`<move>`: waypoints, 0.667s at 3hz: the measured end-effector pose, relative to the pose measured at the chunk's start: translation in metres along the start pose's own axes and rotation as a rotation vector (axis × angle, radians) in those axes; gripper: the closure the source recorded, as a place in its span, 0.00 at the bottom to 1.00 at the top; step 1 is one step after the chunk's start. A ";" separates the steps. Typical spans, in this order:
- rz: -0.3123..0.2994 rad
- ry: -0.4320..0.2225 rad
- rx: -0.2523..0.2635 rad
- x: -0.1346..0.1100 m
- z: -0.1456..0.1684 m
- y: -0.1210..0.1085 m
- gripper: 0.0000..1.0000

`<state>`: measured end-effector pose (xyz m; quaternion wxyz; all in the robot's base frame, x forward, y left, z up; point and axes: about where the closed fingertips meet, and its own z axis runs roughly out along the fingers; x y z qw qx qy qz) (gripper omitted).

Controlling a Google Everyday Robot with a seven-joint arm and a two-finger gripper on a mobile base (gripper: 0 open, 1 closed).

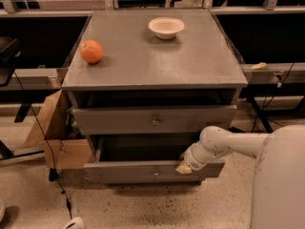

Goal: Open middle drawer

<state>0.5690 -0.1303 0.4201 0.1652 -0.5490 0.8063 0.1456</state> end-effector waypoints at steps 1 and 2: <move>-0.001 0.000 -0.001 -0.001 -0.003 0.000 0.37; -0.005 0.006 -0.015 0.001 -0.002 0.005 0.14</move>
Offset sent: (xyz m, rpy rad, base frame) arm -0.0763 0.0062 -0.0533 -0.0132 0.1487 0.0953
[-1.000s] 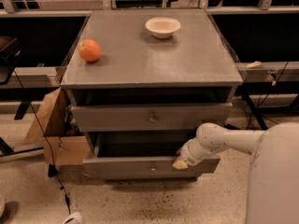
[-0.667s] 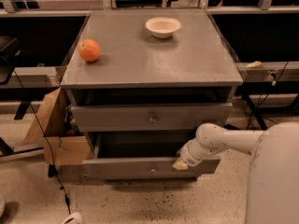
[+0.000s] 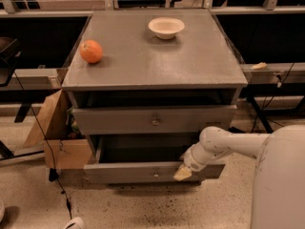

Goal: Open middle drawer

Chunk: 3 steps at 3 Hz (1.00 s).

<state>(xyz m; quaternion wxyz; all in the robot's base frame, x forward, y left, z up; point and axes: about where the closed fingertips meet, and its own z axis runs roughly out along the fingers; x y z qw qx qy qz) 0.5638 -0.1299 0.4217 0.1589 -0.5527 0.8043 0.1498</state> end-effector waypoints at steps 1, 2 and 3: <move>0.000 0.000 0.000 -0.001 -0.001 0.000 0.00; 0.001 0.015 -0.033 0.012 0.007 0.018 0.00; 0.002 0.020 -0.038 0.014 0.007 0.021 0.27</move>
Offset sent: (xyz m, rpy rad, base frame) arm -0.0876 -0.0070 -0.0577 -0.0147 0.1408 0.0587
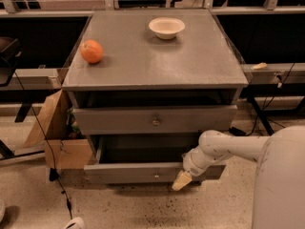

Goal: Open middle drawer

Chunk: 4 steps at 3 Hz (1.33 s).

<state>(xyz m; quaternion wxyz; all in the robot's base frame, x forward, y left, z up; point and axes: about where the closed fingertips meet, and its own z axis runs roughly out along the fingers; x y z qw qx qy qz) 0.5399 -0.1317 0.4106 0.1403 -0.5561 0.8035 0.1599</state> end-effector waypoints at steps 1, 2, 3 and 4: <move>0.000 0.000 0.000 -0.003 -0.006 0.000 0.50; 0.000 0.000 0.000 -0.004 -0.008 0.000 0.73; 0.003 0.015 -0.014 0.003 -0.007 0.008 0.96; 0.003 0.015 -0.014 0.003 -0.008 0.008 0.00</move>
Offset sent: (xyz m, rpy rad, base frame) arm -0.0757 -0.0226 -0.0459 -0.0622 0.1289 0.0260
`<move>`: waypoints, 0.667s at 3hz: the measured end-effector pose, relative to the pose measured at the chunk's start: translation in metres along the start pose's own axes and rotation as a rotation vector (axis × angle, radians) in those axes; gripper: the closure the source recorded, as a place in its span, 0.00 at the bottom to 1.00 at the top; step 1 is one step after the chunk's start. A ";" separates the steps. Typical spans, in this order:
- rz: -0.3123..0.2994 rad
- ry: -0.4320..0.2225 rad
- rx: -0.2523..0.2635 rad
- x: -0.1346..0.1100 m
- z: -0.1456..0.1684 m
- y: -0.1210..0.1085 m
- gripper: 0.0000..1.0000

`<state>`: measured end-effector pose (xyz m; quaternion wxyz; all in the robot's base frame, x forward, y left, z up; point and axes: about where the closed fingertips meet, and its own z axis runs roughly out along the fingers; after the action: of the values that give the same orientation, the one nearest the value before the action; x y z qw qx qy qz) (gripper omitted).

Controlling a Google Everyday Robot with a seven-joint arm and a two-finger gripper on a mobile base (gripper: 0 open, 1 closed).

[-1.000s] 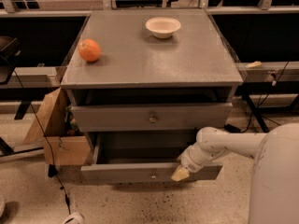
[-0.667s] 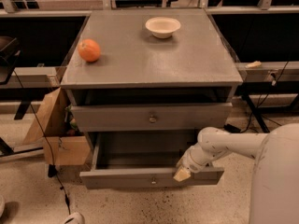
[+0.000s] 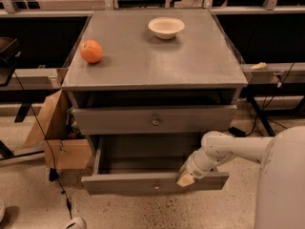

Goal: Open middle drawer

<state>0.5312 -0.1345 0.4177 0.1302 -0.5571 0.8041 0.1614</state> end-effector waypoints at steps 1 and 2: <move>-0.002 0.017 -0.018 0.010 0.002 0.012 0.00; -0.005 0.033 -0.036 0.020 0.004 0.024 0.00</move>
Offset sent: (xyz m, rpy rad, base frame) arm -0.0891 -0.0267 -0.0366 -0.0579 0.1143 0.0658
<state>0.5021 -0.1421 0.4090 0.1073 -0.5638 0.8019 0.1662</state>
